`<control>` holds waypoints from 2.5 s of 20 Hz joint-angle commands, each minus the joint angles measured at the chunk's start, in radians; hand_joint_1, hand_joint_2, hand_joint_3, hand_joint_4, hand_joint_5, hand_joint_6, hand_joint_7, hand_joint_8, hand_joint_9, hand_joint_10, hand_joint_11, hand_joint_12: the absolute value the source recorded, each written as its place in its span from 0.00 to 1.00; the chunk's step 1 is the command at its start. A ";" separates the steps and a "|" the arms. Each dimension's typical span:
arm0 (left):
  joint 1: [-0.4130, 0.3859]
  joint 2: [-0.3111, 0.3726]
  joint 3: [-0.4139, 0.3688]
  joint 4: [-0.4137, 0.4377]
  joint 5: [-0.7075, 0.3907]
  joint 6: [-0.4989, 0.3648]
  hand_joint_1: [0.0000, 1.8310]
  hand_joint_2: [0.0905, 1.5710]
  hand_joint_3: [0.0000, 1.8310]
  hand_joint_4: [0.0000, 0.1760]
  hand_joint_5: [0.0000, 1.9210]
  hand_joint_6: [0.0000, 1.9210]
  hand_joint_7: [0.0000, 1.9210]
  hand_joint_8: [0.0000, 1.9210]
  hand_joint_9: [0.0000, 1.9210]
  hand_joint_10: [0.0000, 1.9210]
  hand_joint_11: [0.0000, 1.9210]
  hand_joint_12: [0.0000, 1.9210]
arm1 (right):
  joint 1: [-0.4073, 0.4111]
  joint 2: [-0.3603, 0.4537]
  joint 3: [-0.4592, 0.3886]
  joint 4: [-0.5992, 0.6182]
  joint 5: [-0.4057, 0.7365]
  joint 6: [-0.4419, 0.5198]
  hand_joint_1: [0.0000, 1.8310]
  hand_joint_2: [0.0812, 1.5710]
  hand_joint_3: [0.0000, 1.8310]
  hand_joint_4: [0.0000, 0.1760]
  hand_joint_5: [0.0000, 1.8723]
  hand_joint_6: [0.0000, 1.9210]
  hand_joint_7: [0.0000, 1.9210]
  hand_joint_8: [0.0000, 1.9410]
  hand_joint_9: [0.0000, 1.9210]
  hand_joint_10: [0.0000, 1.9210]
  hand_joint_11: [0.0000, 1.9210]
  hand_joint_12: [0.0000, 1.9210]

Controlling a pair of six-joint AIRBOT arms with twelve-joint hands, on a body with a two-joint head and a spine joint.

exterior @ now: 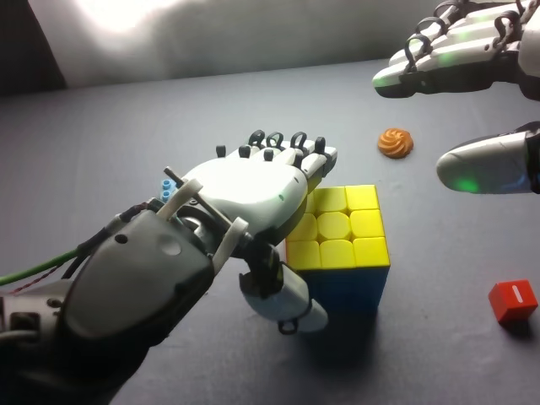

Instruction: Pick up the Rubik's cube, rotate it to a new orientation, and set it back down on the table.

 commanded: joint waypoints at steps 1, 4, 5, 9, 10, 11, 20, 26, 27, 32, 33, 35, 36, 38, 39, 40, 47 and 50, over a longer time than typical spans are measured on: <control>-0.013 -0.006 0.007 0.056 -0.041 0.000 0.56 0.44 0.00 0.00 0.03 0.01 0.00 0.00 0.00 0.00 0.01 0.01 | 0.010 0.001 -0.002 0.028 0.004 0.004 0.00 0.79 0.00 0.00 0.16 0.00 0.16 0.00 0.14 0.00 0.00 0.35; -0.016 -0.024 0.033 0.046 -0.035 0.000 0.56 0.46 0.00 0.00 0.05 0.01 0.00 0.00 0.00 0.00 0.01 0.01 | 0.010 0.001 -0.002 0.028 0.004 0.003 0.00 0.79 0.00 0.00 0.15 0.00 0.15 0.00 0.13 0.00 0.00 0.33; -0.017 -0.031 0.043 0.041 -0.033 0.000 0.55 0.46 0.00 0.00 0.03 0.01 0.00 0.00 0.00 0.00 0.01 0.01 | 0.010 0.001 -0.002 0.028 0.004 0.003 0.00 0.79 0.00 0.00 0.15 0.00 0.15 0.00 0.13 0.00 0.00 0.33; -0.017 -0.049 0.079 0.037 -0.012 0.003 0.58 0.46 0.00 0.00 0.04 0.01 0.00 0.00 0.00 0.00 0.00 0.01 | 0.010 0.001 -0.003 0.028 0.004 -0.002 0.00 0.79 0.00 0.00 0.15 0.00 0.15 0.00 0.13 0.00 0.00 0.33; -0.018 -0.052 0.083 0.037 -0.010 0.003 0.58 0.46 0.00 0.00 0.04 0.01 0.00 0.00 0.00 0.00 0.01 0.01 | 0.010 0.001 -0.003 0.028 0.004 -0.006 0.00 0.79 0.00 0.00 0.16 0.00 0.15 0.00 0.14 0.00 0.00 0.34; -0.019 -0.056 0.092 0.029 -0.004 0.007 0.57 0.45 0.00 0.00 0.05 0.01 0.00 0.00 0.00 0.00 0.01 0.02 | 0.010 0.001 -0.003 0.028 0.004 -0.009 0.00 0.79 0.00 0.00 0.15 0.00 0.15 0.00 0.13 0.00 0.00 0.34; -0.018 -0.087 0.121 -0.016 0.006 0.045 0.57 0.47 0.00 0.00 0.07 0.01 0.00 0.00 0.00 0.00 0.01 0.01 | 0.010 0.001 -0.005 0.028 0.004 -0.013 0.00 0.78 0.00 0.00 0.15 0.00 0.15 0.00 0.13 0.00 0.00 0.32; -0.008 -0.107 0.138 -0.032 0.007 0.047 0.58 0.47 0.00 0.00 0.07 0.00 0.00 0.00 0.00 0.00 0.01 0.00 | 0.006 0.001 -0.006 0.028 -0.008 -0.032 0.00 0.79 0.00 0.00 0.14 0.00 0.14 0.00 0.13 0.00 0.00 0.34; -0.005 -0.111 0.143 -0.032 0.012 0.047 0.58 0.47 0.00 0.00 0.07 0.01 0.00 0.00 0.00 0.00 0.01 0.01 | 0.005 0.001 -0.006 0.028 -0.008 -0.032 0.00 0.78 0.00 0.00 0.13 0.00 0.13 0.00 0.11 0.00 0.00 0.31; 0.007 -0.125 0.151 -0.032 0.025 0.047 0.60 0.48 0.00 0.00 0.08 0.00 0.00 0.00 0.00 0.00 0.01 0.01 | 0.001 0.001 -0.007 0.028 -0.008 -0.035 0.00 0.78 0.00 0.00 0.14 0.00 0.14 0.00 0.12 0.00 0.00 0.33; 0.008 -0.127 0.152 -0.032 0.025 0.046 0.60 0.49 0.01 0.00 0.08 0.00 0.00 0.00 0.00 0.00 0.00 0.01 | 0.001 0.001 -0.008 0.028 -0.008 -0.036 0.00 0.78 0.00 0.00 0.14 0.00 0.14 0.00 0.12 0.00 0.00 0.32; 0.011 -0.129 0.154 -0.033 0.026 0.042 0.59 0.47 0.00 0.00 0.08 0.00 0.00 0.00 0.00 0.00 0.01 0.01 | 0.000 0.001 -0.009 0.028 -0.008 -0.038 0.00 0.78 0.00 0.00 0.14 0.00 0.13 0.00 0.11 0.00 0.00 0.30; 0.011 -0.129 0.154 -0.036 0.026 0.042 0.58 0.48 0.00 0.00 0.09 0.01 0.01 0.00 0.00 0.00 0.02 0.02 | 0.000 0.001 -0.010 0.028 -0.008 -0.039 0.00 0.78 0.00 0.00 0.14 0.00 0.13 0.00 0.12 0.00 0.00 0.31; 0.011 -0.130 0.156 -0.037 0.026 0.042 0.57 0.49 0.01 0.00 0.08 0.00 0.00 0.00 0.00 0.00 0.01 0.01 | 0.000 0.001 -0.011 0.028 -0.008 -0.045 0.00 0.79 0.00 0.00 0.13 0.00 0.13 0.00 0.12 0.00 0.00 0.31; 0.010 -0.130 0.156 -0.037 0.026 0.042 0.58 0.48 0.00 0.00 0.09 0.01 0.01 0.00 0.00 0.00 0.01 0.02 | 0.000 0.001 -0.012 0.028 -0.008 -0.046 0.00 0.79 0.00 0.00 0.14 0.00 0.13 0.00 0.12 0.00 0.00 0.31; 0.010 -0.131 0.156 -0.037 0.026 0.042 0.59 0.47 0.00 0.00 0.09 0.01 0.01 0.00 0.00 0.00 0.01 0.02 | 0.000 0.001 -0.012 0.028 -0.008 -0.047 0.00 0.79 0.00 0.00 0.14 0.00 0.14 0.00 0.13 0.00 0.00 0.33; 0.010 -0.131 0.153 -0.037 0.032 0.040 0.67 0.55 0.00 0.00 0.23 0.01 0.22 0.01 0.22 0.02 0.06 0.49 | 0.000 0.001 -0.013 0.028 -0.008 -0.048 0.00 0.78 0.00 0.00 0.14 0.00 0.14 0.00 0.12 0.00 0.00 0.31; 0.010 -0.131 0.151 -0.037 0.032 0.039 0.68 0.66 0.00 0.00 0.36 0.01 0.42 0.01 0.44 0.03 0.20 0.50 | 0.000 0.001 -0.013 0.028 -0.008 -0.048 0.00 0.79 0.00 0.00 0.16 0.00 0.15 0.00 0.13 0.00 0.00 0.32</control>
